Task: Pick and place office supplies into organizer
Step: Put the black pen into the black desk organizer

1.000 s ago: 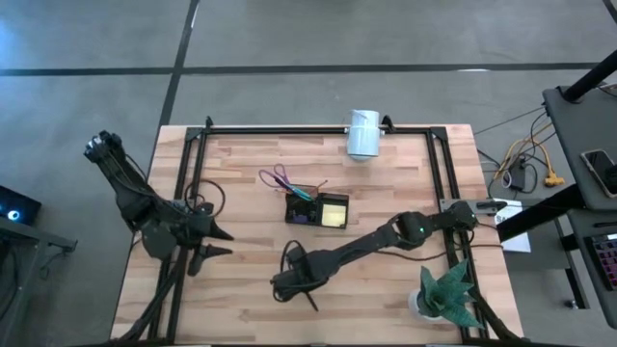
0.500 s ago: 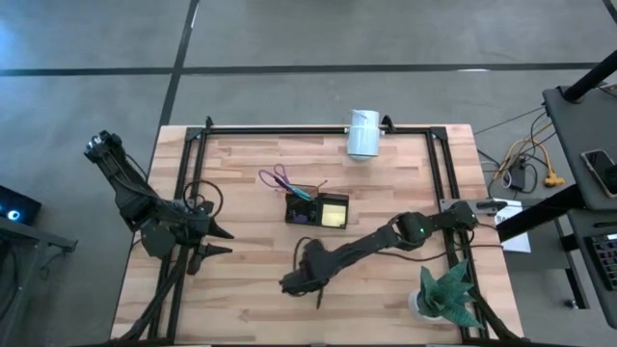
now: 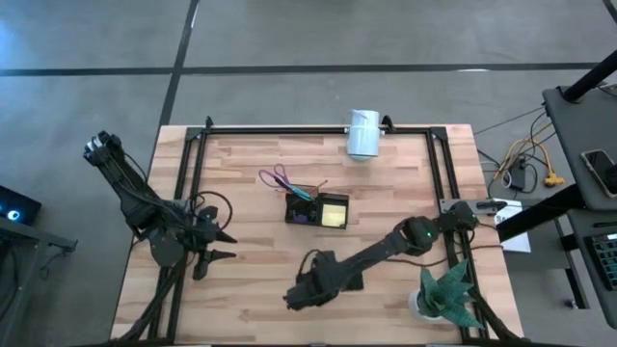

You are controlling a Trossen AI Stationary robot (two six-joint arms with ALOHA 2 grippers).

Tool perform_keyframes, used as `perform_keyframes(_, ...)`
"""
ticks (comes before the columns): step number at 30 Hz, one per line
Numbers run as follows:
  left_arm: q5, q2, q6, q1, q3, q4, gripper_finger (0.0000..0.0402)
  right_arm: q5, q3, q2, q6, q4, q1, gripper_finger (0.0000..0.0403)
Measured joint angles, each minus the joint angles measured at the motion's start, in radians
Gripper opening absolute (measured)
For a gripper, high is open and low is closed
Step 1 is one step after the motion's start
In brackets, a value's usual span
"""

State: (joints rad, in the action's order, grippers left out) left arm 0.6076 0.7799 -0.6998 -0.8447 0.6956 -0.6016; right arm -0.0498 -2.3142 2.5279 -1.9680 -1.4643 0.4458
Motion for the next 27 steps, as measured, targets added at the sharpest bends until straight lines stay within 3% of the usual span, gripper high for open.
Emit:
perform_keyframes(4, -0.003, 0.005, 0.003, -0.001, 0.0, 0.0, 0.015, 0.035, 0.016, 0.008, -0.126, 0.006, 0.009, 0.0219)
perform_keyframes(18, -0.026, -0.036, 0.006, -0.001, 0.0, 0.0, 0.015, -0.001, 0.116, 0.002, -0.092, 0.066, -0.025, 0.0216)
perform_keyframes(27, -0.055, -0.031, 0.003, -0.001, 0.0, 0.001, 0.015, -0.066, 0.164, 0.0, -0.07, 0.132, -0.026, 0.0127)
